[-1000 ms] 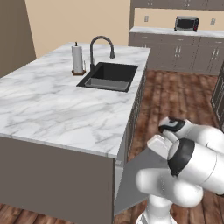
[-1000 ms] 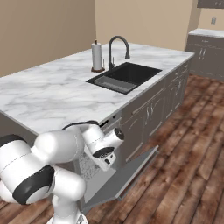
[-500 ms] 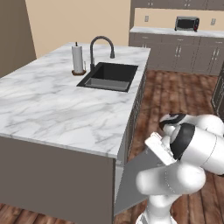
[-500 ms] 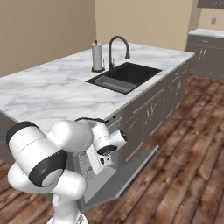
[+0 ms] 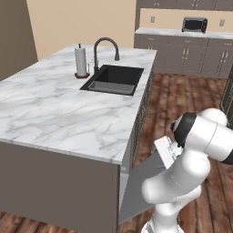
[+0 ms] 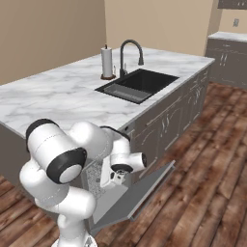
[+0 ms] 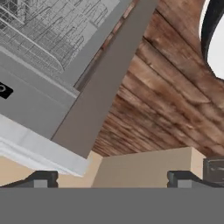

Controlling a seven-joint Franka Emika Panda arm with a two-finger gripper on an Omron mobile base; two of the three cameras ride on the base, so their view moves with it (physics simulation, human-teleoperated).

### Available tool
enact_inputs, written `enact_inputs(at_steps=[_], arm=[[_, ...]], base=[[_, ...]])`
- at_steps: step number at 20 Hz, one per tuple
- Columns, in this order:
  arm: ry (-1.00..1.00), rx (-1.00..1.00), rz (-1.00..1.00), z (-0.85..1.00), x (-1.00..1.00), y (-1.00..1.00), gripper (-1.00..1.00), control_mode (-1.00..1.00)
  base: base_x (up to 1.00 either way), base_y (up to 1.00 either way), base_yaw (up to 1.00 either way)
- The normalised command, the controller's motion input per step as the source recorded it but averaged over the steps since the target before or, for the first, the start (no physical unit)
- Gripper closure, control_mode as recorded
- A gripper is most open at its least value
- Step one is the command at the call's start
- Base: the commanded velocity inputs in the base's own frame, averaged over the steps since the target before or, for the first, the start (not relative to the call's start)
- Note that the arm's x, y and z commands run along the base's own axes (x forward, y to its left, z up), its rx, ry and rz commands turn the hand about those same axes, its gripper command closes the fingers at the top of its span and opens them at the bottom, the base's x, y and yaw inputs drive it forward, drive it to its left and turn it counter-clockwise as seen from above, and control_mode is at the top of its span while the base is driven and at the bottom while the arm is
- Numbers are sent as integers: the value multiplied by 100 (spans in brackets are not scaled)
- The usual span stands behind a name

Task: Open the dishwasher door and pull out the top rack.

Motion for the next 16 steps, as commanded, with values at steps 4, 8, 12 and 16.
enact_inputs(at_steps=[4, 8, 12, 16], arm=[[0, 1, -28, 0, 0, 46, -100, -100], [5, 7, -20, -1, 5, 21, -100, -100], [5, 12, -5, -2, 0, 23, -100, -100], [10, 4, 0, -2, 24, 53, -100, -100]], base=[[0, 0, 0], [0, 0, 0], [0, 0, 0], [0, 0, 0]])
